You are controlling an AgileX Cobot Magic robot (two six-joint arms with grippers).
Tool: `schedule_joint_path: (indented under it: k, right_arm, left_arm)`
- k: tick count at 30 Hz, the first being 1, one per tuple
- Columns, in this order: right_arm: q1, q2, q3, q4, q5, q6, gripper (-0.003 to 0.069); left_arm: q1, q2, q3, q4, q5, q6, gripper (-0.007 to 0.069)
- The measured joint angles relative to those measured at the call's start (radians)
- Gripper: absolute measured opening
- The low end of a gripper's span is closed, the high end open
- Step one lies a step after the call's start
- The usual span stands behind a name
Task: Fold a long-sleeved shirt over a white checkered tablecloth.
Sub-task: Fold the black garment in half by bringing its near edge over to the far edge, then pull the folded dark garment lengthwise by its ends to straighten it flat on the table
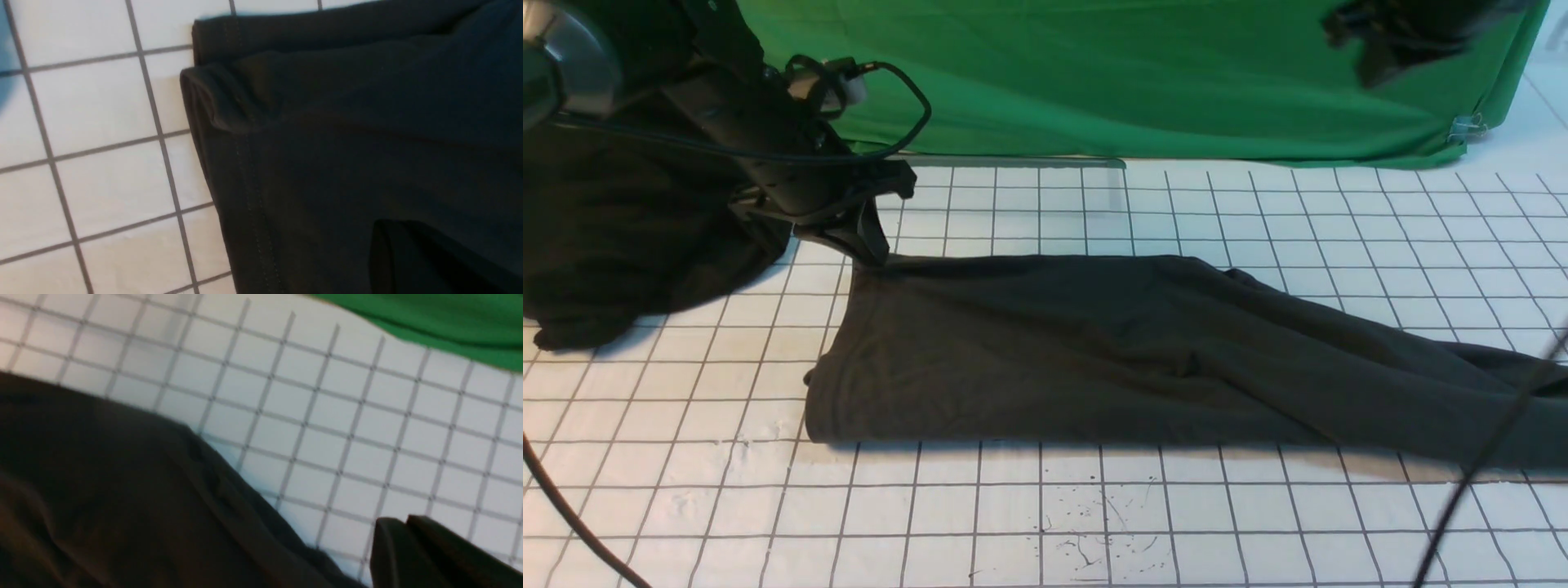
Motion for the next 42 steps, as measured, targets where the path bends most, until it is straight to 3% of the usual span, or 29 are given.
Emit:
schedule_joint_path:
  k: [6, 12, 17, 21, 33, 39, 42]
  right_arm:
    - [-0.13, -0.204, 0.444, -0.105, -0.049, 0.067, 0.0047]
    - [-0.276, -0.163, 0.708, -0.041, -0.287, 0.043, 0.0107]
    - [-0.283, -0.069, 0.731, -0.017, -0.328, 0.0, 0.0179]
    - [-0.283, 0.013, 0.739, -0.009, -0.233, -0.007, 0.0267]
    - [-0.291, 0.002, 0.79, -0.085, -0.204, -0.004, 0.0299]
    - [-0.342, -0.057, 0.737, -0.103, -0.198, 0.011, 0.0459]
    - [-0.375, -0.058, 0.734, -0.104, -0.204, 0.012, 0.0481]
  left_arm:
    - [0.0, 0.0, 0.0, -0.014, -0.021, 0.0, 0.0001]
    - [0.0, 0.0, 0.0, -0.03, -0.033, 0.0, 0.0001]
    - [0.0, 0.0, 0.0, -0.03, -0.037, 0.0, 0.0001]
    - [0.0, 0.0, 0.0, -0.03, -0.037, 0.0, 0.0001]
    - [0.0, 0.0, 0.0, -0.033, -0.038, 0.0, 0.0001]
    - [0.0, 0.0, 0.0, -0.033, -0.041, 0.0, 0.0001]
    - [0.0, 0.0, 0.0, -0.033, -0.05, 0.001, 0.0001]
